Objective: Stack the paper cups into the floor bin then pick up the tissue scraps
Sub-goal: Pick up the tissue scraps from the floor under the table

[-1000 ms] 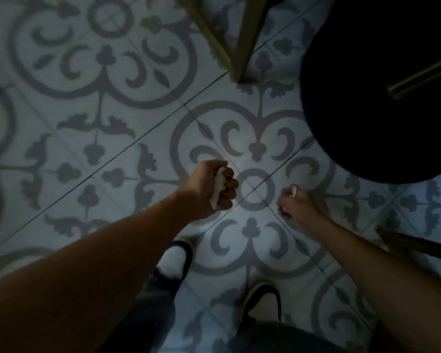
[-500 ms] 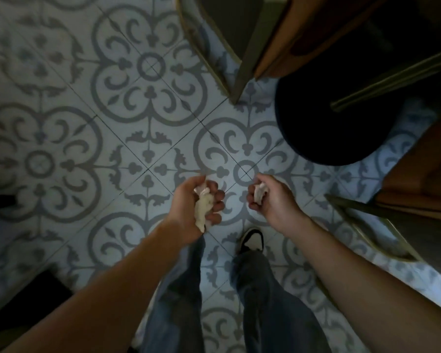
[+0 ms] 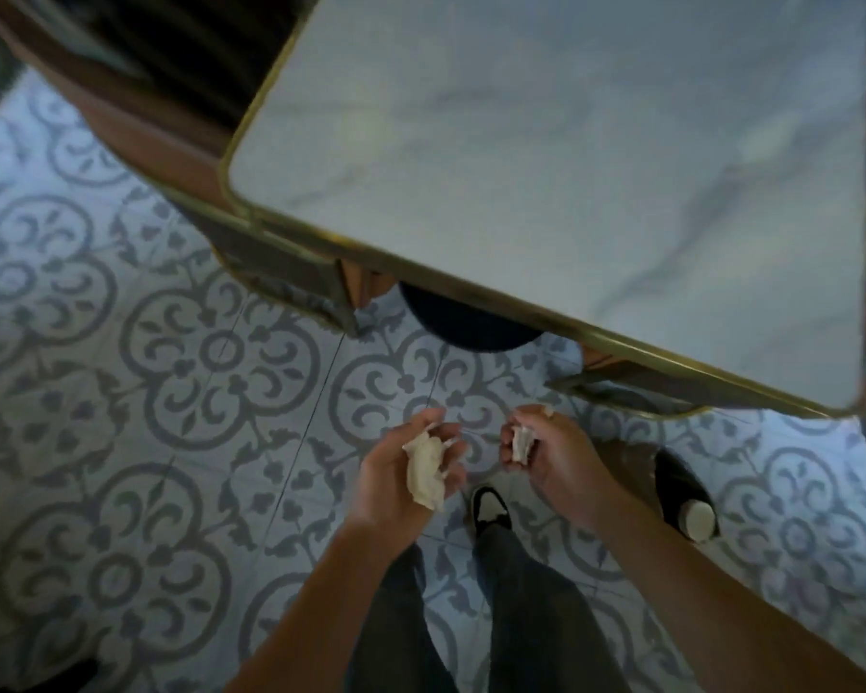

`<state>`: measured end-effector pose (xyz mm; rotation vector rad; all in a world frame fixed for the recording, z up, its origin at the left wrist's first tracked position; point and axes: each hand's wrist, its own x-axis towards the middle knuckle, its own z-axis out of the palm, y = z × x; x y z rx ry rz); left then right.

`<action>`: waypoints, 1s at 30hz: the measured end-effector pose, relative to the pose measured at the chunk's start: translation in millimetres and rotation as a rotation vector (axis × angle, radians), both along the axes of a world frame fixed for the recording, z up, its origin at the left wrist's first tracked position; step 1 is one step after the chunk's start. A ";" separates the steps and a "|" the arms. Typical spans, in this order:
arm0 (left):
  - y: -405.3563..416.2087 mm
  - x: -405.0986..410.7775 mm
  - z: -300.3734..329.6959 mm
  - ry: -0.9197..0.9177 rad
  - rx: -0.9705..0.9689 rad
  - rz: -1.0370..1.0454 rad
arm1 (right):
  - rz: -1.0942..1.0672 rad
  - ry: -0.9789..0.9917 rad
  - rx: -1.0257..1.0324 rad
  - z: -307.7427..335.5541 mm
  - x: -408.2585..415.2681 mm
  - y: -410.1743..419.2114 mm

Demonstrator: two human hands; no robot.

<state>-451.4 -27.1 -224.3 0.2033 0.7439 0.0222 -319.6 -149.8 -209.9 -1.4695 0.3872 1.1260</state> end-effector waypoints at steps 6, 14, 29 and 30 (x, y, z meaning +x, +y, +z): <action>-20.6 40.8 57.4 -0.099 0.068 -0.166 | -0.115 -0.108 -0.004 68.8 -1.8 -56.5; -82.9 92.7 87.2 -0.042 0.162 -0.452 | -0.404 -0.116 0.040 90.7 -0.7 -135.5; -333.7 214.0 15.2 0.262 0.671 -1.012 | -0.830 0.023 -0.017 -17.2 67.9 -381.5; -350.5 223.1 4.6 0.277 0.702 -1.046 | -0.855 0.040 -0.017 -29.0 73.1 -398.3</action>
